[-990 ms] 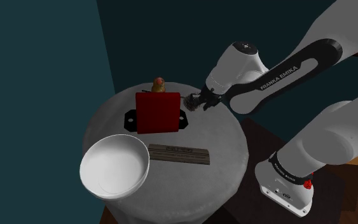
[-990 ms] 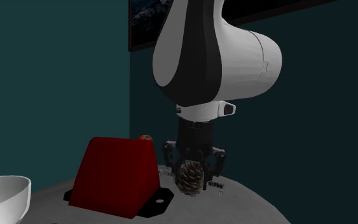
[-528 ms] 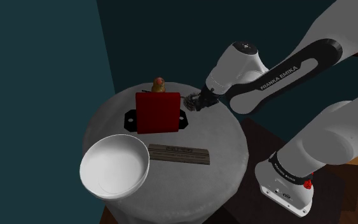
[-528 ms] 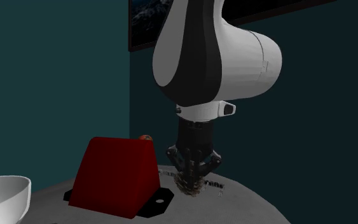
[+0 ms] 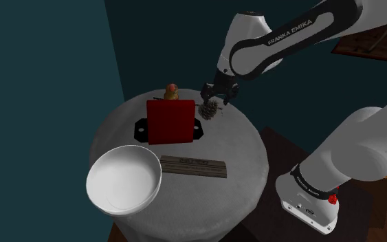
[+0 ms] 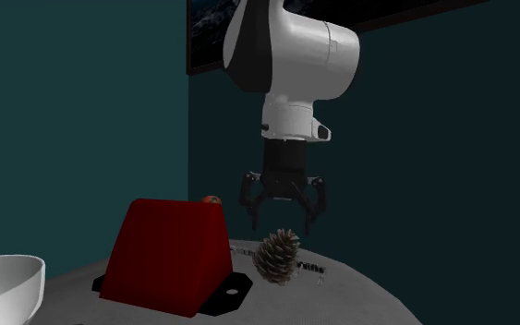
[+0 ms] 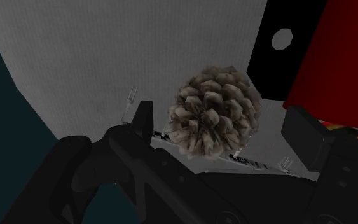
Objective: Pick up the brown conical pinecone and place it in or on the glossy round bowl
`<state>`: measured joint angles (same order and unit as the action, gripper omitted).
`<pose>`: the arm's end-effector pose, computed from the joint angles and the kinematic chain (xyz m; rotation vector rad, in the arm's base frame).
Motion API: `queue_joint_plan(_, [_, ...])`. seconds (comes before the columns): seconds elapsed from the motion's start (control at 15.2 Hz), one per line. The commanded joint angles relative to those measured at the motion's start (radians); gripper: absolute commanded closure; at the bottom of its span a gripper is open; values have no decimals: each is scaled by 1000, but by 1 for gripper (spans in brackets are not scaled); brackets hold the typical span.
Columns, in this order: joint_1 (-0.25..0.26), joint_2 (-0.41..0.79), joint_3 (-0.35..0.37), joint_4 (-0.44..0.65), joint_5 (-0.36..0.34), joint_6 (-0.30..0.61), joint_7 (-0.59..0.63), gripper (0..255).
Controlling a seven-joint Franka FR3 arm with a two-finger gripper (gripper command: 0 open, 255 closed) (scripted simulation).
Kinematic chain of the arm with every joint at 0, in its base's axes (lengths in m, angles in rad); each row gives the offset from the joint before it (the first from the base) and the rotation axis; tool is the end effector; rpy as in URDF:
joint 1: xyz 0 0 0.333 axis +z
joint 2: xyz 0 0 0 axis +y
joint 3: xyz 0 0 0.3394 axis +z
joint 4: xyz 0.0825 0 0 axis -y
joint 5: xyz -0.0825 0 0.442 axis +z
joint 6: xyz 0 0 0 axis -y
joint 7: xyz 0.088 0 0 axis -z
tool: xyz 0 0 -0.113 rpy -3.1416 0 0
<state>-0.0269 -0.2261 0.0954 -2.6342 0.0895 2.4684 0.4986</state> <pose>0.4552 0.0296 0.3012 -2.9929 0.7645 -0.0733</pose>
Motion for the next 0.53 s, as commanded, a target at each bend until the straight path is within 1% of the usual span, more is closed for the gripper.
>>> queue_joint_plan(0.0, [1, 40, -28, 109, 22, -160, -66, 0])
queue_joint_plan(0.46, [5, 118, -21, 71, 30, -44, -70, 0])
